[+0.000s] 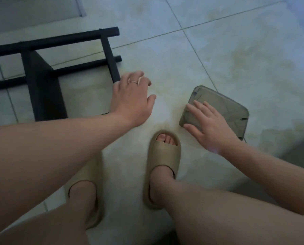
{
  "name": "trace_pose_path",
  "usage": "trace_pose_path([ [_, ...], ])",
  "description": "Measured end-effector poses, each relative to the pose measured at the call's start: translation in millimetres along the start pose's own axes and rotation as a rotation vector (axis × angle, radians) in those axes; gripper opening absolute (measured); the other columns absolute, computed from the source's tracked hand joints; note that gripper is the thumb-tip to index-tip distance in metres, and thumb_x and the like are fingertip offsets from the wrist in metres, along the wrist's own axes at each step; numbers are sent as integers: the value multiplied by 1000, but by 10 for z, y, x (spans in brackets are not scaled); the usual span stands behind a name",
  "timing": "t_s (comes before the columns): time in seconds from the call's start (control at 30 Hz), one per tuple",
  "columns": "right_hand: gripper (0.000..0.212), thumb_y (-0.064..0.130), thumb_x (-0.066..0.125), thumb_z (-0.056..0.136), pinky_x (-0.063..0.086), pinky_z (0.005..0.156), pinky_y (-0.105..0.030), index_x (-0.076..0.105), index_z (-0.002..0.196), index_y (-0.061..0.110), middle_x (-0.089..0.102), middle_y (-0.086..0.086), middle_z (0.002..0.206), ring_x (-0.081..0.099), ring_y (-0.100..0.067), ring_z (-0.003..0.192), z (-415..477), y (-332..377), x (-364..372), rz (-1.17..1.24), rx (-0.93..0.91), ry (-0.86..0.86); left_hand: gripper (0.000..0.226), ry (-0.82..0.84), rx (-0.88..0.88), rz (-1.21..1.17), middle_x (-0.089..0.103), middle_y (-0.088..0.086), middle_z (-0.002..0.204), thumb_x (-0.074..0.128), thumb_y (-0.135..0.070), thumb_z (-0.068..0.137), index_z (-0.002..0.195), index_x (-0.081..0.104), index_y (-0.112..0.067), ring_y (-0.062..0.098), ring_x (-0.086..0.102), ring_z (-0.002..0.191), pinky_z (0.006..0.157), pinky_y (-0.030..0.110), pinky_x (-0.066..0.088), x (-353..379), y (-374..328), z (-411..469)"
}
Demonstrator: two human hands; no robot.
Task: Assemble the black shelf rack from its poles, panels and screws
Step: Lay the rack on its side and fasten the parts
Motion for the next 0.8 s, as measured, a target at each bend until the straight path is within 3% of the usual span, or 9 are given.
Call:
trace_pose_path([
  [0.07, 70, 59, 41, 98, 13, 126, -50, 21, 161, 34, 16, 1, 170, 6, -27, 157, -150, -384, 4, -75, 62, 8, 43, 64, 159, 34, 35, 2, 156, 49, -45, 97, 133, 51, -23, 28, 23, 145, 112, 49, 24, 148, -335, -19],
  [0.17, 69, 58, 42, 99, 15, 125, -46, 18, 161, 38, 14, 5, 170, 7, -25, 157, -326, -902, 59, -105, 151, 57, 47, 205, 352, 100, 28, 4, 161, 48, -47, 97, 138, 48, -23, 28, 15, 150, 115, 49, 22, 480, -760, -66],
  [0.3, 63, 36, 53, 103, 22, 121, -39, 29, 160, 25, 33, -4, 164, 28, -30, 151, -335, -1312, 180, -45, 189, 110, 51, 358, 485, 211, 13, 5, 167, 42, -52, 99, 144, 40, -26, 28, 3, 154, 121, 50, 13, 966, -1122, -133],
  [0.4, 51, 19, 51, 102, 40, 111, -44, 44, 153, 20, 50, -6, 152, 44, -32, 139, -177, -1445, 339, -41, 187, 153, 52, 435, 532, 273, 10, 3, 168, 41, -51, 100, 146, 38, -27, 26, -4, 155, 122, 52, 7, 1257, -1239, -175],
  [0.5, 43, 15, 49, 96, 52, 91, -43, 59, 136, 24, 64, -8, 130, 59, -35, 118, 63, -1607, 505, -160, 251, 259, 45, 446, 500, 280, 23, 5, 165, 37, -48, 103, 143, 41, -27, 26, -4, 155, 120, 56, 7, 1396, -1253, -172],
  [0.6, 34, 12, 56, 88, 44, 70, -32, 67, 119, 24, 70, -11, 111, 66, -36, 98, 332, -1699, 584, -321, 276, 317, 30, 359, 513, 284, 45, 7, 151, 36, -37, 105, 130, 51, -28, 27, 6, 153, 117, 58, 8, 1381, -1257, -119],
  [0.67, 27, 8, 55, 88, 36, 71, -32, 66, 109, 20, 70, -10, 106, 66, -33, 96, 473, -1746, 640, -439, 272, 330, 24, 310, 542, 277, 58, 6, 135, 39, -32, 105, 121, 57, -29, 28, 15, 150, 117, 59, 9, 1364, -1262, -79],
  [0.8, 21, 9, 47, 95, 37, 90, -36, 61, 107, 20, 71, -7, 111, 65, -29, 107, 640, -1793, 773, -596, 206, 276, 22, 253, 592, 245, 66, 2, 117, 43, -36, 104, 111, 63, -31, 31, 29, 145, 116, 60, 13, 1348, -1263, -31],
])
Point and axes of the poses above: each hand's wrist, its own z-axis towards the middle knuckle, its own x-axis out of the palm, y = z × x, the point moved 7 cm from there along z, towards the middle knuckle
